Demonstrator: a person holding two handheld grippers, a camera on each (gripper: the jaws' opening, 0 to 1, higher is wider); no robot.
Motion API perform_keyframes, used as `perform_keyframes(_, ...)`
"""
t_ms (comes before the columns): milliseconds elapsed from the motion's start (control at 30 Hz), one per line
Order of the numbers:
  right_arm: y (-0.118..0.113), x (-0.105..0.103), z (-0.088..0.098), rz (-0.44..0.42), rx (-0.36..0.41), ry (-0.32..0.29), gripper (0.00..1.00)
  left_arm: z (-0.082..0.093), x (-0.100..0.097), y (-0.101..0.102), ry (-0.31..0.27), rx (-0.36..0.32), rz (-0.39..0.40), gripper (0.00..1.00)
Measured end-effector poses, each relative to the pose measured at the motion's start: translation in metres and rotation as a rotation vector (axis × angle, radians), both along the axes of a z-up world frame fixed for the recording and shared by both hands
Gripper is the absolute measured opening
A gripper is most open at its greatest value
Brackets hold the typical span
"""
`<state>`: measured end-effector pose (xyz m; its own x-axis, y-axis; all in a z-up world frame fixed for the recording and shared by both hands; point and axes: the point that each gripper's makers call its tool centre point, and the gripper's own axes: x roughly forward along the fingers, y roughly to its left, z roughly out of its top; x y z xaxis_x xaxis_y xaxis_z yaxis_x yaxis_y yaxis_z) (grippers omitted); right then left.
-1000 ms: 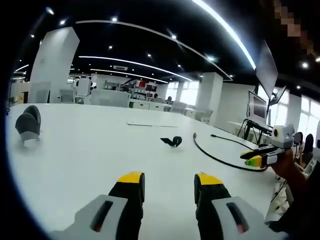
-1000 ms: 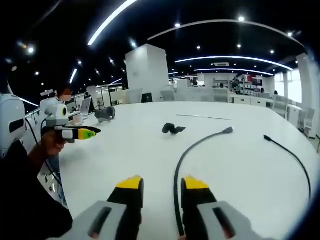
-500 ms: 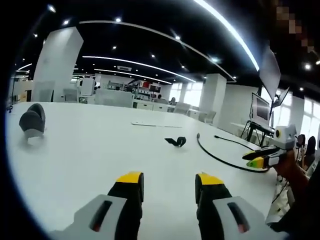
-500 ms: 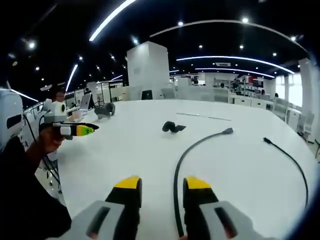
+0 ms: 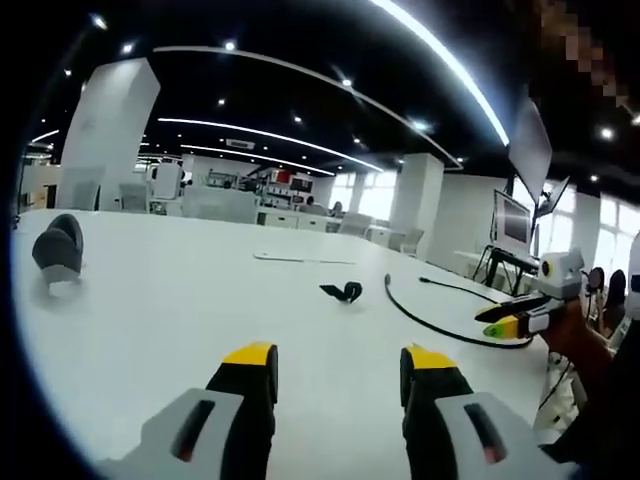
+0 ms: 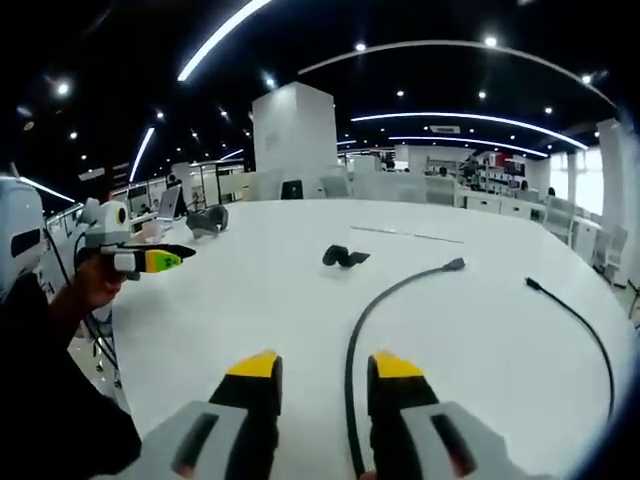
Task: Find the charging cable on the desk, coil it up and secure with Velcro.
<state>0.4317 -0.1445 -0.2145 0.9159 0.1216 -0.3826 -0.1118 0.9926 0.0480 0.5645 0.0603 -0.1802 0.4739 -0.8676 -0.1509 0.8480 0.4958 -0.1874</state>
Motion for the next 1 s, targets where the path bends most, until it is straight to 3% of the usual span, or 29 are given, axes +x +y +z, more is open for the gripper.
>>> perform_keyframes(233,-0.001,-0.001,-0.003,-0.005,0.004,0.007,0.35,-0.008,0.001,-0.001,0.025,0.026,0.001,0.49)
perform_keyframes(533,-0.008,-0.007,-0.002,-0.026,0.023,0.001,0.35,-0.005,-0.004,-0.008,0.031,0.006,-0.016,0.49)
perform_keyframes(1000,-0.031,-0.017,0.003,-0.080,0.034,-0.022,0.34,-0.008,-0.011,-0.039,0.069,0.002,-0.073,0.46)
